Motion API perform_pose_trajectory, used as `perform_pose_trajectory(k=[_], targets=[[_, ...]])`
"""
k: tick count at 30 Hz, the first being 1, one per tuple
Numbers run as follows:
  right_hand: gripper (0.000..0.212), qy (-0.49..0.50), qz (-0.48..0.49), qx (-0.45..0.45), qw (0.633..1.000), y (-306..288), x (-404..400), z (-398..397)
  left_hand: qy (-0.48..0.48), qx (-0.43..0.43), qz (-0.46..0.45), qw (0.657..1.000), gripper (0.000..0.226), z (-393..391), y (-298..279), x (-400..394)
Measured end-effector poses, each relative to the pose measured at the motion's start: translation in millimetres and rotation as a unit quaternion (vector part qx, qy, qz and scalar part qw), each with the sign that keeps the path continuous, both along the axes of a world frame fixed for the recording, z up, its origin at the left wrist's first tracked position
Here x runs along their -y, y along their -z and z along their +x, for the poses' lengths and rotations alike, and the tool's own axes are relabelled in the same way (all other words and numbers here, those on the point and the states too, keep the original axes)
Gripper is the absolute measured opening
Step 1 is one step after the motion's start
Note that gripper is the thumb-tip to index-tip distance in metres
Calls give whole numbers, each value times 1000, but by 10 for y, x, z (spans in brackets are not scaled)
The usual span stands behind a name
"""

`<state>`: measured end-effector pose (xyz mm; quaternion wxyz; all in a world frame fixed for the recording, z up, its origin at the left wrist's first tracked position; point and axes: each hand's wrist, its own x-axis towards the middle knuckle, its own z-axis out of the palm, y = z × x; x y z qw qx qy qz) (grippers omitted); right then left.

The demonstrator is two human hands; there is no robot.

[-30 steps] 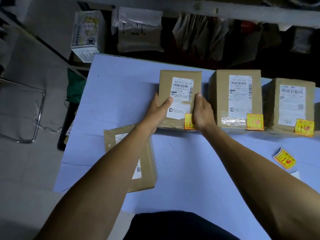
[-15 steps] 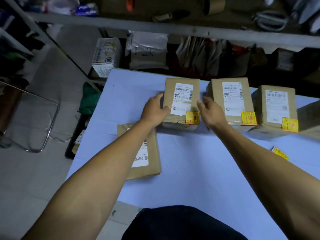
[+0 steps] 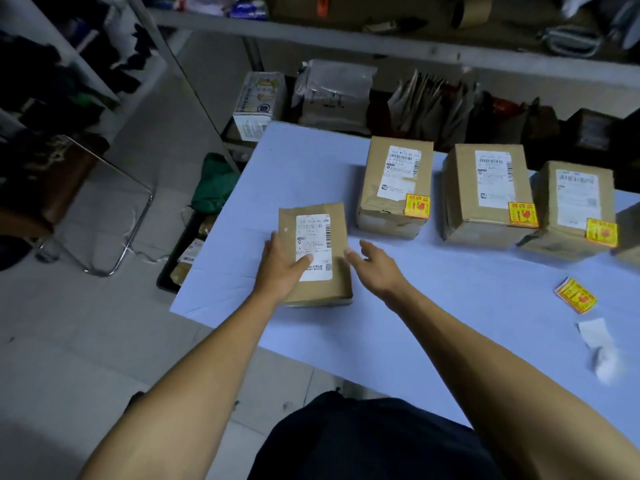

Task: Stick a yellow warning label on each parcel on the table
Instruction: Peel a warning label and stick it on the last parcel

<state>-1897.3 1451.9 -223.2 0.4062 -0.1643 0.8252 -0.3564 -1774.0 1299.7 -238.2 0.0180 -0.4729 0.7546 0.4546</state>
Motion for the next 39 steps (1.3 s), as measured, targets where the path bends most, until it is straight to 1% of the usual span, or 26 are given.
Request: perform_pose_trajectory(k=[1, 2, 4, 7, 10, 12, 14, 15, 16, 18, 19, 22, 23, 28, 31, 33, 35, 37, 39], targets=[[56, -5, -4, 32, 999, 37, 9, 92, -18, -14, 28, 999, 94, 54, 28, -60], [49, -15, -10, 41, 999, 84, 7, 177, -33, -22, 48, 998, 94, 97, 58, -113], [38, -31, -19, 23, 999, 158, -25, 297, -51, -35, 65, 996, 93, 157, 80, -200], [36, -29, -33, 10, 999, 210, -131, 363, -56, -54, 82, 994, 92, 277, 118, -302], [39, -18, -42, 21, 999, 230, -236, 378, -55, -67, 98, 991, 93, 387, 198, -341], [44, -7, -47, 29, 998, 254, -248, 378, -51, -72, 96, 992, 86, 396, 201, -315], [53, 29, -47, 40, 998, 282, -198, 357, -61, -82, 100, 990, 79, 366, 203, -246], [60, 46, -48, 48, 997, 292, -161, 346, -67, -87, 107, 988, 81, 343, 205, -211], [65, 60, -48, 55, 996, 317, -115, 332, -76, -90, 118, 986, 87, 323, 226, -176], [72, 74, -51, 66, 994, 360, -22, 305, -102, -100, 145, 979, 96, 282, 296, -126], [74, 77, -51, 73, 993, 377, 20, 303, -113, -107, 163, 974, 91, 266, 312, -129], [87, 84, -62, 92, 990, 456, 117, 325, -135, -145, 195, 961, 52, 215, 313, -188], [89, 85, -65, 94, 990, 497, 124, 332, -137, -155, 202, 957, 46, 205, 332, -206], [84, 88, -82, 88, 989, 501, 119, 363, -151, -179, 211, 949, 45, 214, 263, -239], [86, 88, -121, 64, 987, 314, 116, 356, -153, -212, 187, 947, 46, 201, 54, -260], [82, 89, -153, 44, 983, 138, 98, 293, -147, -240, 171, 944, 45, 145, -151, -283], [72, 95, -190, 21, 977, -72, 36, 194, -131, -266, 158, 942, 43, 36, -374, -330], [56, 107, -222, 0, 969, -259, -104, 85, -105, -282, 145, 943, 40, -112, -567, -426], [48, 125, -239, -18, 963, -393, -320, -9, -74, -291, 146, 943, 39, -271, -684, -579]])
